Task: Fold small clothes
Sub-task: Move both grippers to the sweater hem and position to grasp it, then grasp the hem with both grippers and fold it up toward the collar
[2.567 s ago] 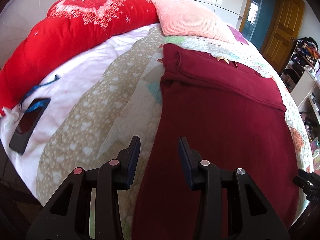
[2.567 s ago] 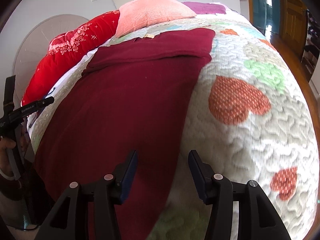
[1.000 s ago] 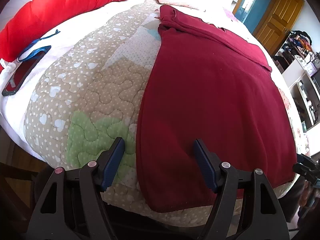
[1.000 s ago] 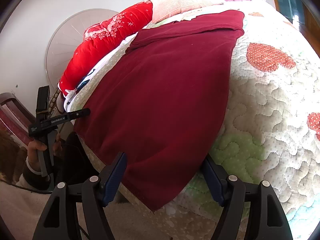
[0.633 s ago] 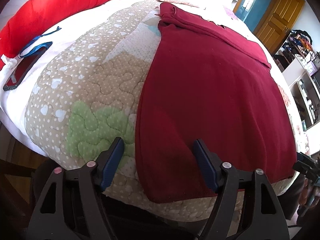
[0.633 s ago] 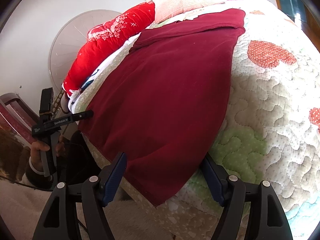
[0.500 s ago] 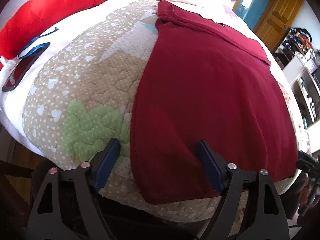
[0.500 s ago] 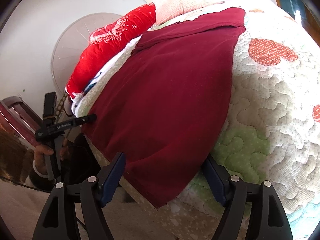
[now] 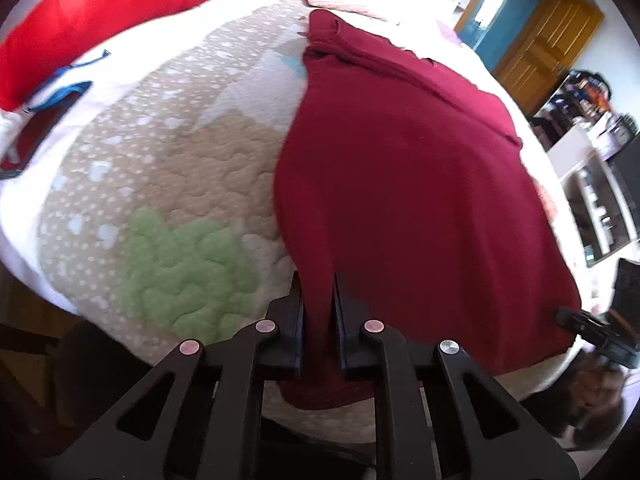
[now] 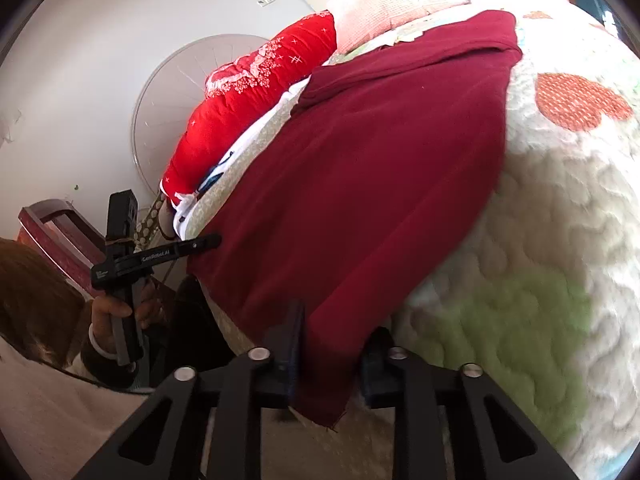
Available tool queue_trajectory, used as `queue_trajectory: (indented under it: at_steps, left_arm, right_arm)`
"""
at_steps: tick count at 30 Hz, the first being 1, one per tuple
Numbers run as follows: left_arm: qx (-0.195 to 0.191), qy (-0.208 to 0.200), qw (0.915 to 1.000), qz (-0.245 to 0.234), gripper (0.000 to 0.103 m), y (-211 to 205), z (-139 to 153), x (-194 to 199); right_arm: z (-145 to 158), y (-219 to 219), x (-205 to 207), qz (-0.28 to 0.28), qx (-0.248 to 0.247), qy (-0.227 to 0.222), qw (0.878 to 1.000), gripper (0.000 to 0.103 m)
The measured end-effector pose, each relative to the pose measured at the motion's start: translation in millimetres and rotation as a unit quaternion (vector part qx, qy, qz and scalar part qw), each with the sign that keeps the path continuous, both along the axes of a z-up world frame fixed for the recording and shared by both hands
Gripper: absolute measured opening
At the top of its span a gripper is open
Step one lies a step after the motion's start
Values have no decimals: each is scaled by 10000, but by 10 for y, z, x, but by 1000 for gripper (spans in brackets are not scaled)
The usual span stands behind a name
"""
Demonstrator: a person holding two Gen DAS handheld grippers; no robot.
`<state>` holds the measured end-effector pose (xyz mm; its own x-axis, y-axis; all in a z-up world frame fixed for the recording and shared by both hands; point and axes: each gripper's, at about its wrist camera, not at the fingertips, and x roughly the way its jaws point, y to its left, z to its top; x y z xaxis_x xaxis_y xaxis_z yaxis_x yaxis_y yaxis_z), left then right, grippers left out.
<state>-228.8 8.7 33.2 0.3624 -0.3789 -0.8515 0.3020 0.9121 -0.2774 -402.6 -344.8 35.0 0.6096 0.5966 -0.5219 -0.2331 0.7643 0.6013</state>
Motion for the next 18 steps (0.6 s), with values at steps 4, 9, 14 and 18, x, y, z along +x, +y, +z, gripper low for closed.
queue_trajectory:
  at_steps: [4, 9, 14, 18]
  left_arm:
    - [-395, -53, 9992, -1, 9, -47, 185, 106]
    - [-917, -356, 9950, 195, 9, -159, 508, 458]
    - [-1042, -746, 9914, 253, 8, -510, 735, 1102]
    - [-994, -909, 9902, 371, 8, -732, 810, 1671]
  right_arm:
    - [311, -75, 100, 124, 413, -609, 9972, 18]
    - [665, -332, 385, -166, 442, -1187, 9918, 17]
    - [851, -590, 919, -596, 348, -1341, 9886, 15]
    - [993, -906, 1349, -1009, 368, -1437, 9838, 14]
